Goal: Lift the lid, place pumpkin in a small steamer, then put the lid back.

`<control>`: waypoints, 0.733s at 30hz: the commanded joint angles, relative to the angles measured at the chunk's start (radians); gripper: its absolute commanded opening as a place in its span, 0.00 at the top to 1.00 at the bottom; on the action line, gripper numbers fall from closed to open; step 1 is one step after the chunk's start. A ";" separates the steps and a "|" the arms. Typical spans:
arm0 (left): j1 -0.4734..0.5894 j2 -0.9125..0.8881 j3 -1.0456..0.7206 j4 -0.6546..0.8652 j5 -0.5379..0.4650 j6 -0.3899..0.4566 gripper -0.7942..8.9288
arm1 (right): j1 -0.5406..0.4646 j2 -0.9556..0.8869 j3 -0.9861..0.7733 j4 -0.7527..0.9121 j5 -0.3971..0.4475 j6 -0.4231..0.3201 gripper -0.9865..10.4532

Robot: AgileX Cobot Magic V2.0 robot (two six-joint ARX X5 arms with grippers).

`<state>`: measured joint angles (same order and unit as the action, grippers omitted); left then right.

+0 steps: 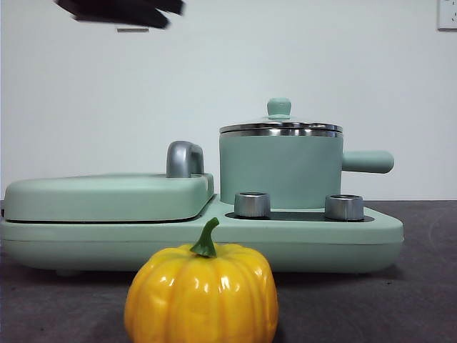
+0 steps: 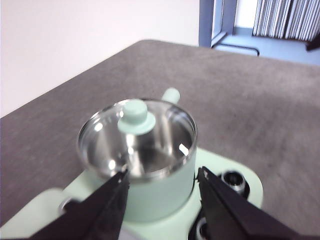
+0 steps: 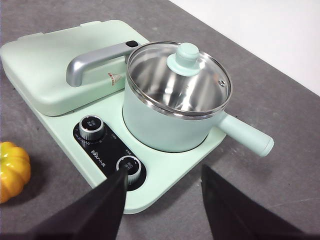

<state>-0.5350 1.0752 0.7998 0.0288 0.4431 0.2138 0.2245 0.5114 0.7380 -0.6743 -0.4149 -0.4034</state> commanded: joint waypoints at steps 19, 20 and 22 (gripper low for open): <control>-0.105 0.488 0.232 0.264 -0.085 -0.124 0.69 | 0.005 0.006 0.016 -0.009 0.002 0.031 0.71; -0.105 0.505 0.244 0.264 -0.085 -0.123 0.69 | 0.005 0.006 0.016 -0.009 0.002 0.031 0.71; -0.107 0.541 0.269 0.264 -0.085 -0.118 0.69 | 0.005 0.006 0.016 -0.009 0.002 0.031 0.71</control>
<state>-0.6319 1.5921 1.0393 0.2813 0.3618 0.0906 0.2245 0.5114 0.7380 -0.6910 -0.4149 -0.3851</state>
